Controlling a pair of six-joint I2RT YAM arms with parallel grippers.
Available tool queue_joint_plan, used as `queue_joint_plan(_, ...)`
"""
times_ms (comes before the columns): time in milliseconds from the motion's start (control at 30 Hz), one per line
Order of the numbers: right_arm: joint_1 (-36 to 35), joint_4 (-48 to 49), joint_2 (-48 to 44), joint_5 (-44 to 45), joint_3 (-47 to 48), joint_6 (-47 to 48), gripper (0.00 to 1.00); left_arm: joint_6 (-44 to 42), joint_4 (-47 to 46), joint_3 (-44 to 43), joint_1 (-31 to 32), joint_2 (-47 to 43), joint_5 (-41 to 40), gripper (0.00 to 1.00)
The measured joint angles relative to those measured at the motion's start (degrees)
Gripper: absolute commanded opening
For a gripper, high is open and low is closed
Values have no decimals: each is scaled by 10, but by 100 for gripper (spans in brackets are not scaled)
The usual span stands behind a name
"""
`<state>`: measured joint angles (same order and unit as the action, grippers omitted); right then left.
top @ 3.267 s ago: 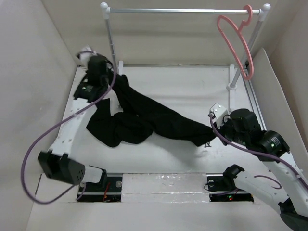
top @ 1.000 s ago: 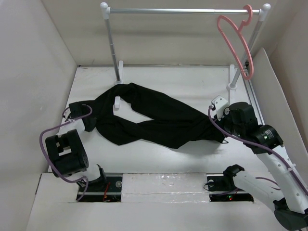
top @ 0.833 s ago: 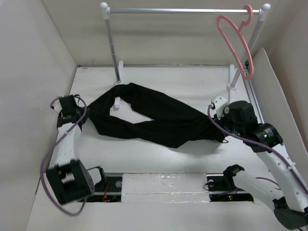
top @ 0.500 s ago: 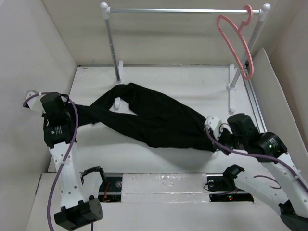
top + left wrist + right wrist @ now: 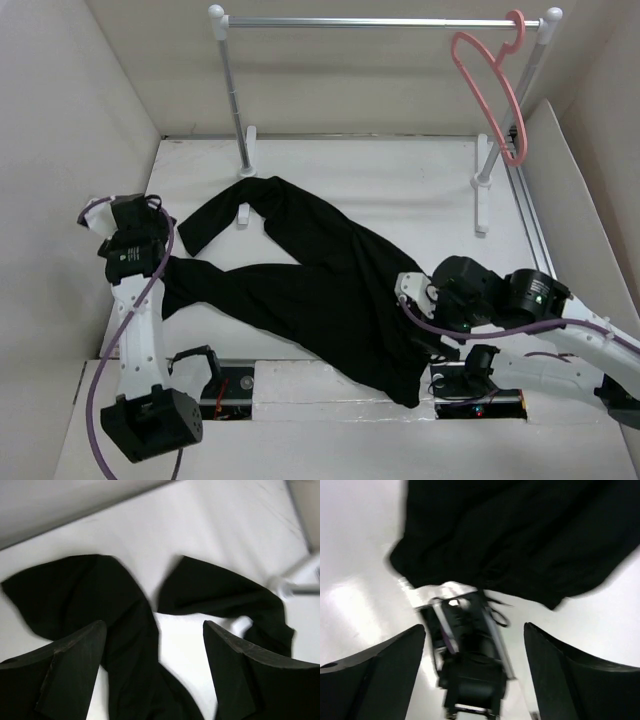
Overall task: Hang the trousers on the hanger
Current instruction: Fold the trousers
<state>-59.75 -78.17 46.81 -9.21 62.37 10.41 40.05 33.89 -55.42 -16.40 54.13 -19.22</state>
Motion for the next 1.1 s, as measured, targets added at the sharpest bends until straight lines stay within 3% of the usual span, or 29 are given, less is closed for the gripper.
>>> queue_joint_plan(67,3,7,30,74,19,-5,46,-5,-42,0,25,34,30,71)
queue_joint_plan(100,12,16,43,101,22,-6,18,-7,-63,0,41,57,41,70)
queue_joint_plan(133,25,31,55,127,21,-6,0,-6,-79,0,54,82,46,70)
queue_joint_plan(233,98,107,86,171,-4,2,2,-6,-117,-8,84,186,68,70)
queue_joint_plan(300,172,162,95,188,-35,7,23,0,-131,-16,92,255,83,72)
queue_joint_plan(333,213,189,95,189,-52,10,43,3,-136,-20,93,285,86,73)
queue_joint_plan(433,322,247,95,183,-90,21,70,12,-139,-47,92,354,91,73)
queue_joint_plan(600,494,348,112,84,-150,15,71,14,-160,-86,93,413,108,72)
queue_joint_plan(767,530,419,178,-3,-236,-9,71,16,-184,-91,93,448,119,69)
queue_joint_plan(900,535,439,200,-53,-274,-23,68,18,-194,-91,93,471,122,63)
queue_joint_plan(1000,537,468,219,-82,-276,-28,26,20,-201,-92,93,487,124,52)
queue_joint_plan(1033,540,478,226,-87,-276,-29,5,20,-203,-92,93,491,124,38)
queue_joint_plan(1100,549,491,243,-92,-275,-31,0,22,-205,-97,93,497,123,16)
